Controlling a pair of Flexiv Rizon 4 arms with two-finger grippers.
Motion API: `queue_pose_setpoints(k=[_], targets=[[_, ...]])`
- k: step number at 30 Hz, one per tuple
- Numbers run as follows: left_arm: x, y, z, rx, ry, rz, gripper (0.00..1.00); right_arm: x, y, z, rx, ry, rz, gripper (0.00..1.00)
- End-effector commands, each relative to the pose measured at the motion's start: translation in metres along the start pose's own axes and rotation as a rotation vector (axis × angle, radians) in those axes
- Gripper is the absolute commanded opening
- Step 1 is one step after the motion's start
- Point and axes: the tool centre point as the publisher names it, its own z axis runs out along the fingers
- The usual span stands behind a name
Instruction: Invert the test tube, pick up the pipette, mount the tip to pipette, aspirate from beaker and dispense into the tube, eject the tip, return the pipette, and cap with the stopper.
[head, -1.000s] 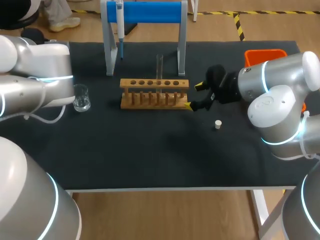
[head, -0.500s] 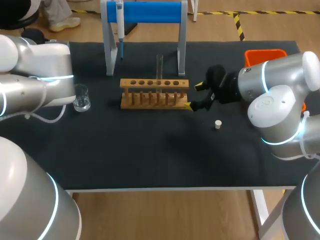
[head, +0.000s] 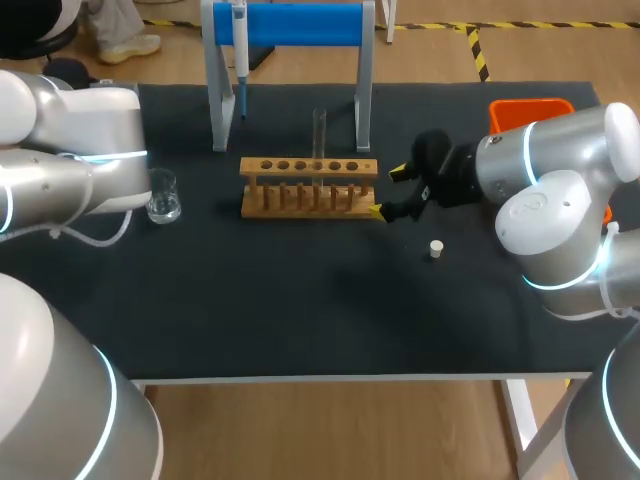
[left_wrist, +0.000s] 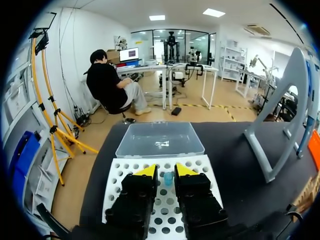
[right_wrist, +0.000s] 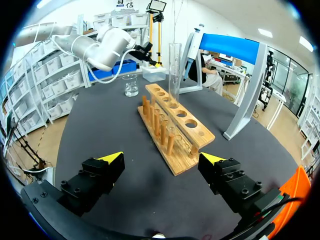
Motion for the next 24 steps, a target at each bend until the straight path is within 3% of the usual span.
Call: queue_pose_setpoints(k=[1,13,24], targets=[[0.000,0.001,0.004,-0.002,-0.002,0.000,0.01,0.000,-0.001,-0.001,-0.001,0.002,0.000,1.00],[0.001,0.000,0.003,0.000,-0.002,-0.001,0.00,0.000,-0.001,-0.001,-0.001,0.002,0.000,1.00],[0.000,-0.012,-0.009,0.022,-0.012,0.010,0.00,0.000,-0.001,-0.001,-0.001,0.002,0.000,1.00]])
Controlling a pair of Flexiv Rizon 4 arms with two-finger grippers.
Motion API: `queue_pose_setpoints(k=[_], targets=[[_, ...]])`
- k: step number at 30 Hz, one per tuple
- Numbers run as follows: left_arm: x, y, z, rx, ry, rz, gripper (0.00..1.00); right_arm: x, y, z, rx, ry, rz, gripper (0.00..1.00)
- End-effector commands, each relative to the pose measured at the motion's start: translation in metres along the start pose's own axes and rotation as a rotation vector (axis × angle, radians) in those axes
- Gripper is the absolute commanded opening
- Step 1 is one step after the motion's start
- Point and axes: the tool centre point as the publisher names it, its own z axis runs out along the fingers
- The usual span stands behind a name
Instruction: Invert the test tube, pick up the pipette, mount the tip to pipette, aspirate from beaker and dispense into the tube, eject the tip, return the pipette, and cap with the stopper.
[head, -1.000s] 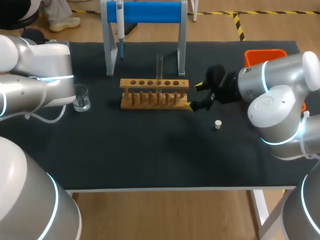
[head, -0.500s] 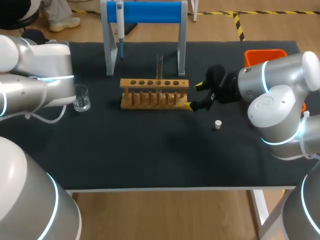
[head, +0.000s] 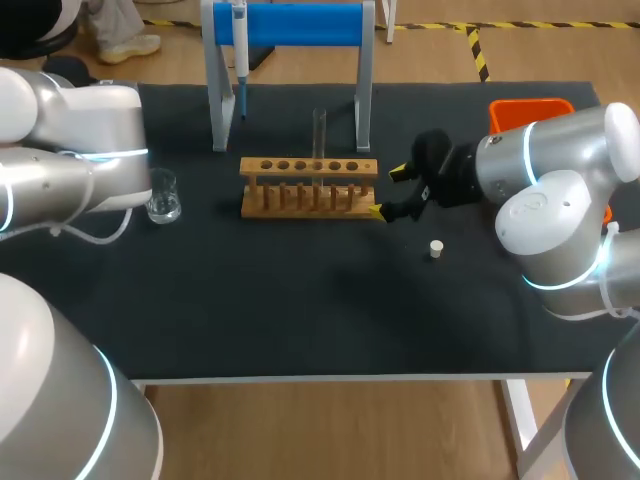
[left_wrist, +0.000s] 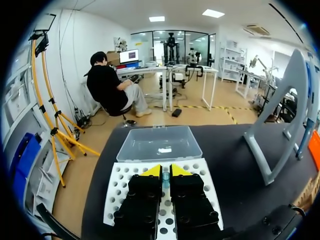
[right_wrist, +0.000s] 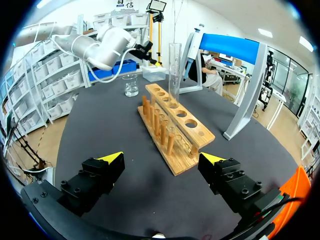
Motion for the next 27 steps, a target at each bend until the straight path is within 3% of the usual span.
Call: queue_pose_setpoints(k=[1,21,25,27], targets=[[-0.001,-0.003,-0.006,0.008,-0.005,0.002,0.00,0.000,-0.001,-0.001,-0.001,0.002,0.000,1.00],[0.004,-0.054,-0.052,0.099,-0.065,0.052,0.00,0.000,-0.001,-0.001,-0.001,0.002,0.000,1.00],[0.010,-0.064,-0.071,0.127,-0.066,0.071,0.00,0.000,-0.001,-0.001,-0.001,0.002,0.000,1.00],[0.017,-0.070,-0.086,0.153,-0.026,0.105,0.00,0.000,-0.001,-0.001,-0.001,0.002,0.000,1.00]])
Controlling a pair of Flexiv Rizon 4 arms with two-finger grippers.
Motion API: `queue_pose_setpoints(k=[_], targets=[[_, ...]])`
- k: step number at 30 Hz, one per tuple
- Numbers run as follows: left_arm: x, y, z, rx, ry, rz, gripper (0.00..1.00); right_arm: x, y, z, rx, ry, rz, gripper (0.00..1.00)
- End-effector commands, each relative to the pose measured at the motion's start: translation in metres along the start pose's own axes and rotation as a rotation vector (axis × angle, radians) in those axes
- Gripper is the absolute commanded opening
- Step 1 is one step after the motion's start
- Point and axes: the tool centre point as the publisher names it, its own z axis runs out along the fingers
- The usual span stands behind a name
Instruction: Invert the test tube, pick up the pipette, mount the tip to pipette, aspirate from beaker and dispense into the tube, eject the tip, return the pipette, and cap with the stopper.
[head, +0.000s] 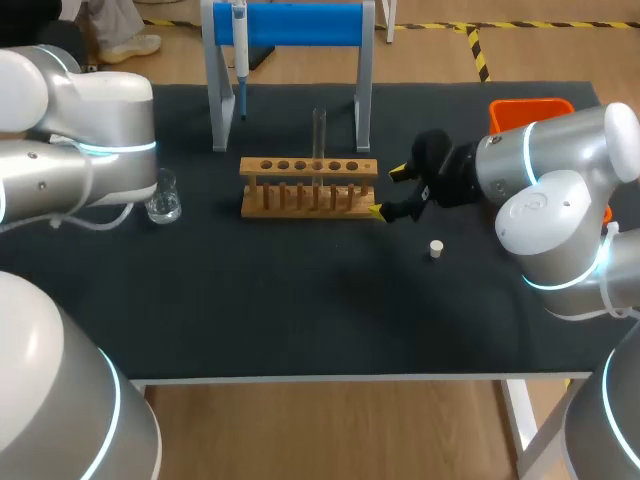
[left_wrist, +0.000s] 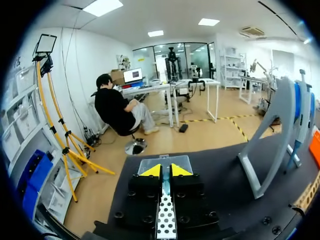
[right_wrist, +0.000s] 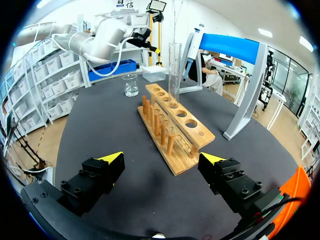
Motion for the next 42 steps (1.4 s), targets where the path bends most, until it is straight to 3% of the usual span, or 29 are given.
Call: queue_pose_setpoints(k=[1,4,7,12,40,42], targets=[[0.008,-0.011,-0.037,0.033,0.088,0.043,0.00,0.000,-0.001,-0.001,-0.001,0.002,0.000,1.00],[0.031,-0.022,-0.070,0.069,0.235,0.137,0.00,0.000,-0.001,-0.001,-0.001,0.002,0.000,1.00],[0.062,-0.028,-0.111,0.100,0.443,0.250,0.00,0.000,-0.001,-0.001,-0.001,0.002,0.000,1.00],[0.108,-0.024,-0.177,0.120,0.712,0.394,0.00,0.000,-0.001,-0.001,-0.001,0.002,0.000,1.00],[0.108,-0.024,-0.177,0.120,0.712,0.394,0.00,0.000,-0.001,-0.001,-0.001,0.002,0.000,1.00],[0.119,-0.027,-0.190,0.077,0.741,0.470,0.00,0.000,-0.001,-0.001,-0.001,0.002,0.000,1.00]])
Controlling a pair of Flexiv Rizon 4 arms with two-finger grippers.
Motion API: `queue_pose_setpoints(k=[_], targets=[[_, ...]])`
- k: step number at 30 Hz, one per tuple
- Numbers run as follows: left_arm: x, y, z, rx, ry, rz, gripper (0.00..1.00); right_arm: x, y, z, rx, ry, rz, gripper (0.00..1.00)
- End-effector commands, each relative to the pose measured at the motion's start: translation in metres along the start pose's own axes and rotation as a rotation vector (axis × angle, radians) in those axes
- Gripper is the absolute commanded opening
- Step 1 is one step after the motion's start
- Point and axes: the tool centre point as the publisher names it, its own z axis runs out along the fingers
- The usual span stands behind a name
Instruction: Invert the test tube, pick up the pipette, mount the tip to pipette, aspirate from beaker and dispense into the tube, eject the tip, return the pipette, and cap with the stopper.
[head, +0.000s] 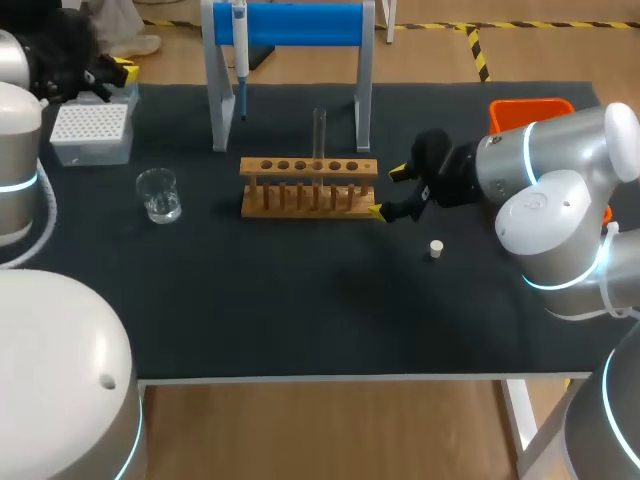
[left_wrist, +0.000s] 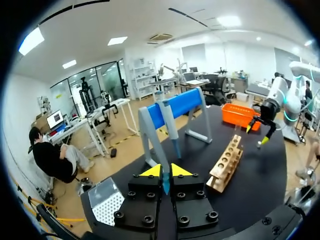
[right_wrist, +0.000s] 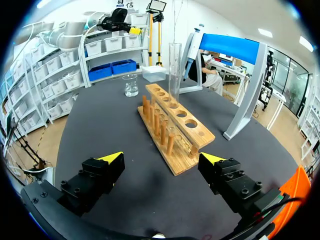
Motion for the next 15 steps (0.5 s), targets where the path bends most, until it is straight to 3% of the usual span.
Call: queue_pose_setpoints(k=[1,10,15], targets=[[0.018,-0.016,-0.009,-0.056,0.092,0.065,0.00,0.000,-0.001,-0.001,-0.001,0.002,0.000,1.00],[0.107,-0.054,-0.038,-0.115,0.192,0.137,0.00,0.000,-0.001,-0.001,-0.001,0.002,0.000,1.00],[0.158,-0.072,-0.033,-0.153,0.227,0.165,0.00,0.000,-0.001,-0.001,-0.001,0.002,0.000,1.00]])
